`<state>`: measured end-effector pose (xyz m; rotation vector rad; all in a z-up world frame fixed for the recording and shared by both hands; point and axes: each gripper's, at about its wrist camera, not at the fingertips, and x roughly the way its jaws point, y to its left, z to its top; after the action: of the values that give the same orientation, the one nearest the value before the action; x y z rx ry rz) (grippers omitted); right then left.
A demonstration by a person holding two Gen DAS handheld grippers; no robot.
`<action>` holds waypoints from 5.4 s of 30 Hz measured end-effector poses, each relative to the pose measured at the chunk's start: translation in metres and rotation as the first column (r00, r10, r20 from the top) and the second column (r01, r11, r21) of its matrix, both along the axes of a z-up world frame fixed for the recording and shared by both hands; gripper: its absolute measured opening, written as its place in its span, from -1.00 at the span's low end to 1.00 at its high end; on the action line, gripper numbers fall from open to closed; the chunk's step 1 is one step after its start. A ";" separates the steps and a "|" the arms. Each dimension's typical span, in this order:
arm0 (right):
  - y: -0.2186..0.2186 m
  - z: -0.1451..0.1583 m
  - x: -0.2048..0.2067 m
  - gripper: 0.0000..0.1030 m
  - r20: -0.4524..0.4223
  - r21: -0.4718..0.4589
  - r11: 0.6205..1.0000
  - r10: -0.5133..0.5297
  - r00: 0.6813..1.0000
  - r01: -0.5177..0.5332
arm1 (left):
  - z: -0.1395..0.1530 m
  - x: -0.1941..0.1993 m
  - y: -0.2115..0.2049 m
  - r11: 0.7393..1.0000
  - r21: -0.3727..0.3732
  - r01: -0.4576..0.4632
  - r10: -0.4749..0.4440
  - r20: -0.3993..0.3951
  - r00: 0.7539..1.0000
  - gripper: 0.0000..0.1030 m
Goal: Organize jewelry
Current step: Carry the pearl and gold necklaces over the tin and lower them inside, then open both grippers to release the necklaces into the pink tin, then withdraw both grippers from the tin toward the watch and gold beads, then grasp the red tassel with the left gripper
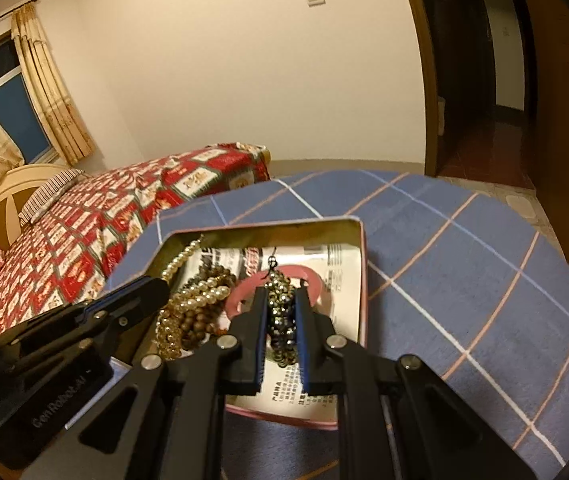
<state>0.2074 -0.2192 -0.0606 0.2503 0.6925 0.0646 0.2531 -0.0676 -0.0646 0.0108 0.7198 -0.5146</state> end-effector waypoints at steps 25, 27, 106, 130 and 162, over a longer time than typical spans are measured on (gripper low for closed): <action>0.003 -0.017 0.004 -0.31 -0.017 -0.076 0.997 0.009 1.000 -0.010 | -0.029 0.010 -0.021 0.983 0.177 -0.044 0.046 -0.009 0.999 -0.86; 0.003 -0.014 0.001 -0.10 0.005 -0.075 0.997 0.005 1.000 -0.004 | -0.026 0.009 -0.022 0.976 0.208 -0.059 0.061 -0.001 0.998 -0.78; 0.029 -0.005 -0.165 -0.04 -0.078 -0.087 0.996 0.007 0.997 -0.013 | -0.025 -0.207 0.076 0.998 0.063 -0.004 0.013 -0.141 0.990 -0.06; 0.021 -0.003 -0.166 -0.04 -0.076 -0.056 0.998 -0.001 0.997 -0.004 | -0.014 -0.210 0.069 0.996 0.052 0.067 -0.063 -0.064 0.996 -0.88; 0.094 -0.043 -0.154 -0.11 -0.188 -0.028 0.948 0.306 0.933 -0.316 | 0.026 -0.195 0.122 0.995 -0.054 -0.089 0.090 0.017 0.996 -0.88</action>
<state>0.0533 -0.1253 -0.1040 0.0888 0.9112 0.3281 0.0585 0.0542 -0.0382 -0.0653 0.6840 -0.4473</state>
